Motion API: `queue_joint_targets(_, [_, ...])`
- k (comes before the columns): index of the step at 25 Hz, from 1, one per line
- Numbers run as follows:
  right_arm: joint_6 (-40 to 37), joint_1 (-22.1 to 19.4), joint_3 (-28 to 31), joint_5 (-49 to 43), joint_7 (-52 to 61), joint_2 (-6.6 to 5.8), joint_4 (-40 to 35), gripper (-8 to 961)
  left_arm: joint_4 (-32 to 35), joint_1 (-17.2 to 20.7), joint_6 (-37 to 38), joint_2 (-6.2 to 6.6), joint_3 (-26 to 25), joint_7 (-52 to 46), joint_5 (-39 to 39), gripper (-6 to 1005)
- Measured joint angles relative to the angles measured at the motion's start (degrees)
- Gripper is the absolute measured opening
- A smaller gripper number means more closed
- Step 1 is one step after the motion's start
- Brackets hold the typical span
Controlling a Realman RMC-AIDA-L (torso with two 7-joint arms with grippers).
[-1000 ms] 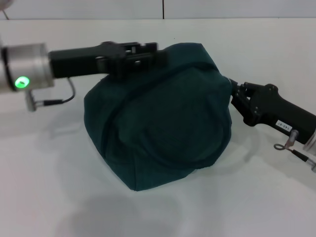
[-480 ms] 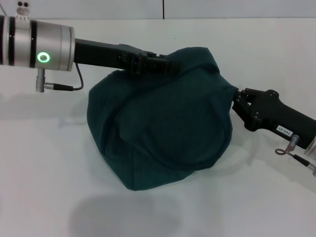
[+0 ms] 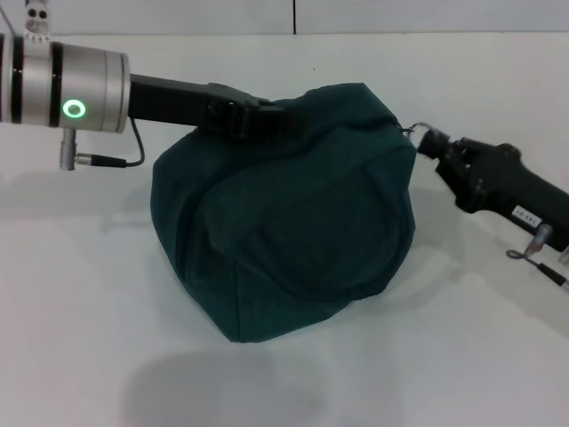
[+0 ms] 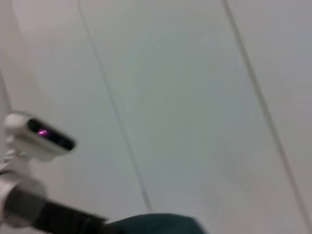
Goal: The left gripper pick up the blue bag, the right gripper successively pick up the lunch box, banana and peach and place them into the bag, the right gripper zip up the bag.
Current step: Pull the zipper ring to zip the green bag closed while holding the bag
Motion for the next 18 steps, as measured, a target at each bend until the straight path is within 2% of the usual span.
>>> queue_joint_targets(6, [3.3, 0.4, 0.1, 2.7, -0.9, 0.00, 1.8, 17, 0.0, 0.3, 0.1, 0.24, 0.0, 0.2, 0.0, 55])
queue_joint_targets(10, [7.4, 0.8, -0.3, 2.3, -1.0, 0.00, 1.4, 17, 0.0, 0.1, 0.1, 0.25, 0.2, 0.3, 0.0, 54])
queue_joint_targets(18, [10.5, 1.6, -1.0, 2.0, -1.0, -0.01, 1.4, 17, 0.0, -0.2, 0.2, 0.31, 0.2, 0.4, 0.0, 67])
